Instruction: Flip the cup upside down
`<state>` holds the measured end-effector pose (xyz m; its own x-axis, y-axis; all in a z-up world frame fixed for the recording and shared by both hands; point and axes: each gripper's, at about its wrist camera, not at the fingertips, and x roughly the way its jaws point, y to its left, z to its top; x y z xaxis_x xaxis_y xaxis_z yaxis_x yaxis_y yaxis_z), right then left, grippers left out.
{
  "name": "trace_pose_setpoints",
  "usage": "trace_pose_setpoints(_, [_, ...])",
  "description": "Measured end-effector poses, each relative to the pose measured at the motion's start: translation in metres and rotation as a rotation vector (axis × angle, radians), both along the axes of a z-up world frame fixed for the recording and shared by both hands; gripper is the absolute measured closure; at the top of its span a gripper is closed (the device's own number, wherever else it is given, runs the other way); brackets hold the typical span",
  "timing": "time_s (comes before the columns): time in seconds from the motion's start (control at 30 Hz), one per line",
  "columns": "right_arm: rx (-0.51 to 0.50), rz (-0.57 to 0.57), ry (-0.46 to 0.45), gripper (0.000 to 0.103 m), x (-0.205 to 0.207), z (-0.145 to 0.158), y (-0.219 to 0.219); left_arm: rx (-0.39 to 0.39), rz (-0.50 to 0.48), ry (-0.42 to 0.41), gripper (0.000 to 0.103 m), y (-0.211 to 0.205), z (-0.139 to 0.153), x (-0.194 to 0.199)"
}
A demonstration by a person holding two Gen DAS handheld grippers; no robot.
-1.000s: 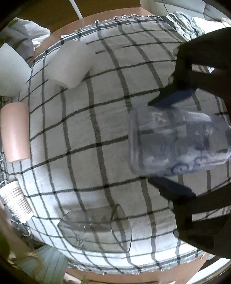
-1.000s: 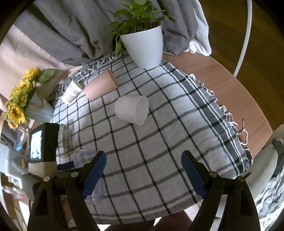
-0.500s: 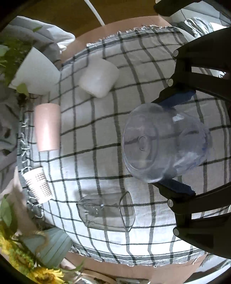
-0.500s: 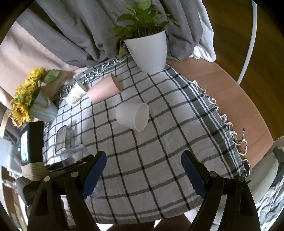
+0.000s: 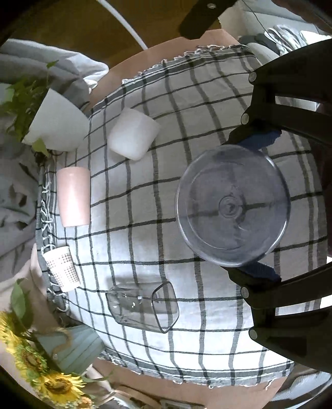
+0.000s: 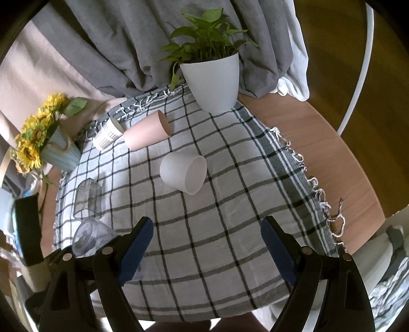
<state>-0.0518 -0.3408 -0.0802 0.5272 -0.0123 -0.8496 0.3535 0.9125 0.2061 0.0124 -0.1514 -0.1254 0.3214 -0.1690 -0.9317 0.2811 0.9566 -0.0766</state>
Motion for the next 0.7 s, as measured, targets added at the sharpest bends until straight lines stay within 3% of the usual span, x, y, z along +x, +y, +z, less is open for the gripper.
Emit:
trace_pose_setpoints(0.13, [-0.008, 0.004, 0.009, 0.017, 0.0, -0.001, 0.0, 0.006, -0.006, 0.006, 0.031, 0.0, 0.0, -0.002])
trace_pose_setpoints(0.2, [-0.008, 0.003, 0.011, 0.017, -0.001, -0.001, 0.0, 0.007, -0.007, 0.016, 0.025, 0.0, -0.001, -0.002])
trace_pose_setpoints(0.23, [-0.006, 0.002, 0.012, 0.017, -0.001, -0.001, 0.0, 0.01, -0.004, 0.018, 0.016, 0.001, -0.002, -0.002])
trace_pose_setpoints(0.37, [-0.007, 0.01, 0.023, 0.017, -0.001, -0.002, 0.002, -0.017, -0.001, 0.026, 0.011, 0.004, -0.002, -0.002])
trace_pose_setpoints(0.7, [-0.029, 0.008, 0.01, 0.015, -0.003, 0.006, 0.011, -0.042, -0.027, 0.015, 0.009, 0.005, 0.001, -0.002])
